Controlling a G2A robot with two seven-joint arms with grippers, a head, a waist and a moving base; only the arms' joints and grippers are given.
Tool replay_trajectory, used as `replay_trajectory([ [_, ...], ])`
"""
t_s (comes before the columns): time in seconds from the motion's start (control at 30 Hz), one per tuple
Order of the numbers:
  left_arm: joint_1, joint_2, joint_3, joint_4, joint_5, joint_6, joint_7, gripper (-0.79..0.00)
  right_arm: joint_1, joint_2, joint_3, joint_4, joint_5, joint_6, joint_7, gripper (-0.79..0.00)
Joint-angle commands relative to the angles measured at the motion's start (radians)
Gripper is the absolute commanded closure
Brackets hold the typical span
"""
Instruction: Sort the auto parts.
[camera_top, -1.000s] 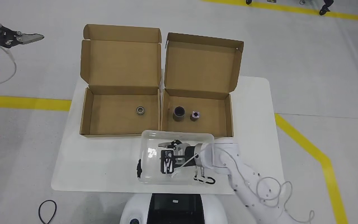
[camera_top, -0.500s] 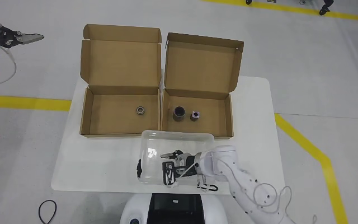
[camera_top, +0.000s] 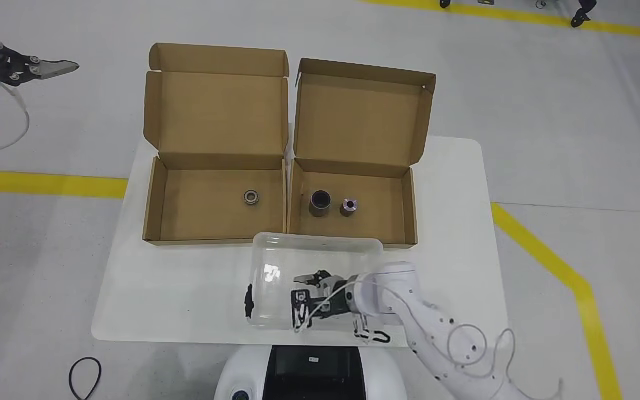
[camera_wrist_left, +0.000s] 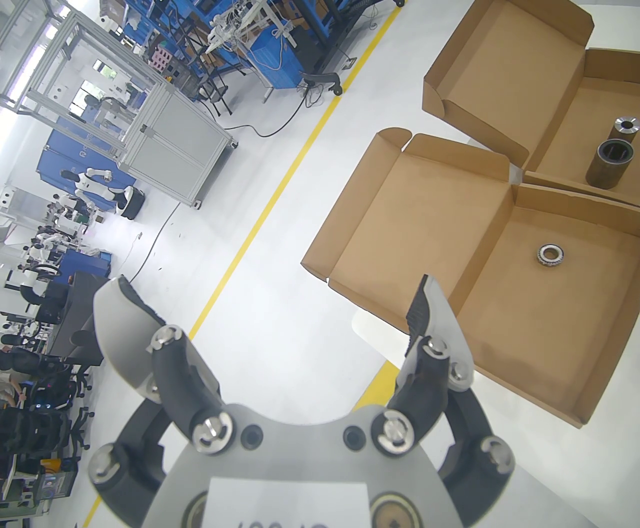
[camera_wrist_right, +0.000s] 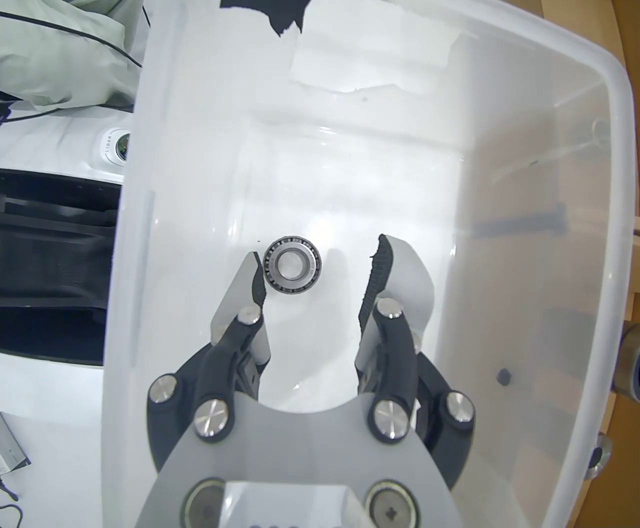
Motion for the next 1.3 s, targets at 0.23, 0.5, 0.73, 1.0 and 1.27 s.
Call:
replay_trajectory([
  [0.23,0.0,0.0,0.0,0.0,0.0,0.0,0.0,-0.785,0.012,0.005,-0.037,0.02,-0.045,0.022,-0.039,-0.4],
  [0.5,0.0,0.0,0.0,0.0,0.0,0.0,0.0,-0.785,0.029,0.004,-0.06,0.053,-0.035,0.031,-0.026,-0.446],
  [0.73,0.0,0.0,0.0,0.0,0.0,0.0,0.0,-0.785,0.048,-0.001,-0.086,0.084,-0.026,0.049,-0.025,-0.44],
  [1.0,0.0,0.0,0.0,0.0,0.0,0.0,0.0,-0.785,0.068,-0.007,-0.112,0.119,-0.024,0.083,-0.015,-0.203],
  [1.27,0.0,0.0,0.0,0.0,0.0,0.0,0.0,-0.785,0.063,0.001,-0.096,0.098,-0.024,0.121,-0.051,0.0],
])
